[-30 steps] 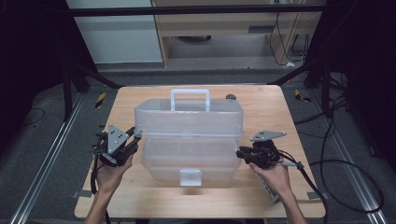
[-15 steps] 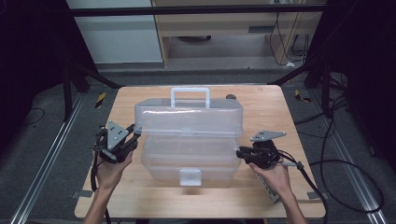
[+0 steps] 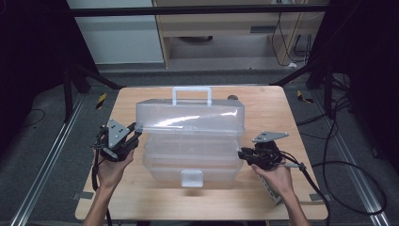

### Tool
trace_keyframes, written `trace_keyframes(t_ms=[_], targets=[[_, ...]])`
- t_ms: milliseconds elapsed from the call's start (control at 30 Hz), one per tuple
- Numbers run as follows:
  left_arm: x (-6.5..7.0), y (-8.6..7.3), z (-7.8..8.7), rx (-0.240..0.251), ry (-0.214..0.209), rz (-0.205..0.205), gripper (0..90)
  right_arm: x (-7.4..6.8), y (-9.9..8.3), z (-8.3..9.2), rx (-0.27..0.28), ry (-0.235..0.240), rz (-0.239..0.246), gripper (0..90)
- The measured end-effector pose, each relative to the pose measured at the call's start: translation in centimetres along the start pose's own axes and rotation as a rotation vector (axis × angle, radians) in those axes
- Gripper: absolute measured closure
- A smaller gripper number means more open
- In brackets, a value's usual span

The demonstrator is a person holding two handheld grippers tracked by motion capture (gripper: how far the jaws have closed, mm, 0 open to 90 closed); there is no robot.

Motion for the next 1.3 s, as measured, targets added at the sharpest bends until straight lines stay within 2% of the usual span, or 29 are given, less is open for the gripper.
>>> trace_keyframes(t_ms=[400,667,1300], targets=[[-0.2,0.6,-0.2,0.007,0.008,0.014,73.7,0.0,0.0,0.1,-0.002,-0.003,0.001,74.1],[-0.4,1.1,-0.5,0.007,0.026,0.004,74.6,0.1,0.0,0.1,-0.001,-0.004,-0.001,74.3],[-0.6,1.6,-0.9,-0.004,0.041,0.010,78.9,0.2,0.1,0.1,-0.001,-0.014,-0.012,75.5]])
Point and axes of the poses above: each handheld gripper's, and its own axes: z roughly backward along the jaws, y roughly out of its top, x roughly to its right, the point moved 6 cm from there along -z, roughly forward along the jaws, and after that the axes turned 5 degrees about -x, right-handed, at the moved point
